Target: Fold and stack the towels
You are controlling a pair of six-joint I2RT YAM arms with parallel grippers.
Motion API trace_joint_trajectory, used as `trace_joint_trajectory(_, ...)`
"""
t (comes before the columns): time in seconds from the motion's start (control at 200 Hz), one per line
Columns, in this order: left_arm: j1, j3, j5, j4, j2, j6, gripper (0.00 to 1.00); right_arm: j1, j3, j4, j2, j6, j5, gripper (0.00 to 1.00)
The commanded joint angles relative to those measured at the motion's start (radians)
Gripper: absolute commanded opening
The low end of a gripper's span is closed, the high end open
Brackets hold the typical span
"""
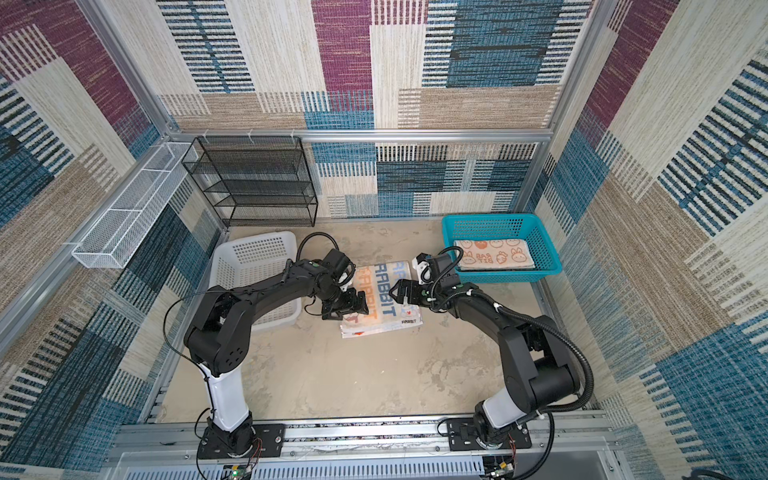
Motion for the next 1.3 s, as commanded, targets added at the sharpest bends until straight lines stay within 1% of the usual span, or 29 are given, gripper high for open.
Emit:
trace_joint_trajectory(0.0,0.002,-0.029,0.028,0.064,-0.007,-0.049,0.94,0.014,-0.002,0.092,0.051,0.062,-0.067,0.99)
trace_joint_trajectory(0.17,0.003,-0.07,0.01,0.072,-0.006,-0.044,0.95,0.011,-0.051,0.132,0.11,0.072,-0.03,0.99)
trace_joint_trajectory(0.341,0.005,-0.106,-0.011,0.072,0.0,-0.029,0.95,-0.01,-0.117,0.147,0.12,0.062,-0.008,0.99)
trace_joint_trajectory(0.561,-0.022,-0.129,-0.01,0.08,-0.005,0.008,0.95,-0.01,-0.231,0.137,0.027,0.079,0.001,0.99)
trace_joint_trajectory(0.656,-0.031,-0.131,-0.011,0.081,-0.041,0.011,0.95,-0.011,-0.226,0.104,-0.038,0.084,-0.009,0.99)
trace_joint_trajectory(0.721,-0.032,-0.117,-0.033,0.08,-0.09,0.014,0.95,-0.01,-0.182,0.067,-0.069,0.07,0.006,0.99)
trace_joint_trajectory(0.771,-0.03,-0.08,-0.056,0.069,-0.127,0.027,0.97,-0.017,-0.123,0.039,-0.067,0.055,0.009,0.99)
trace_joint_trajectory(0.806,-0.03,-0.045,-0.078,0.059,-0.147,0.035,1.0,-0.029,-0.08,0.025,-0.054,0.048,0.0,0.99)
trace_joint_trajectory(0.841,-0.023,-0.008,-0.086,0.056,-0.158,0.039,1.0,-0.043,-0.026,0.011,-0.036,0.04,-0.005,0.99)
trace_joint_trajectory(0.937,0.019,0.064,-0.059,0.107,-0.153,0.018,1.0,-0.07,0.122,-0.013,0.041,0.019,0.0,0.99)
trace_joint_trajectory(1.022,0.065,0.154,-0.033,0.128,-0.089,-0.004,1.0,-0.094,0.245,-0.012,0.152,0.025,-0.035,0.99)
trace_joint_trajectory(1.117,0.117,0.244,0.057,0.17,0.009,-0.061,1.0,-0.102,0.353,0.015,0.26,0.047,-0.067,0.99)
trace_joint_trajectory(1.232,0.136,0.338,0.091,0.196,0.112,-0.103,1.0,-0.102,0.449,0.04,0.374,0.086,-0.121,0.99)
trace_joint_trajectory(1.292,0.14,0.381,0.103,0.188,0.157,-0.117,1.0,-0.102,0.47,0.073,0.411,0.115,-0.164,0.99)
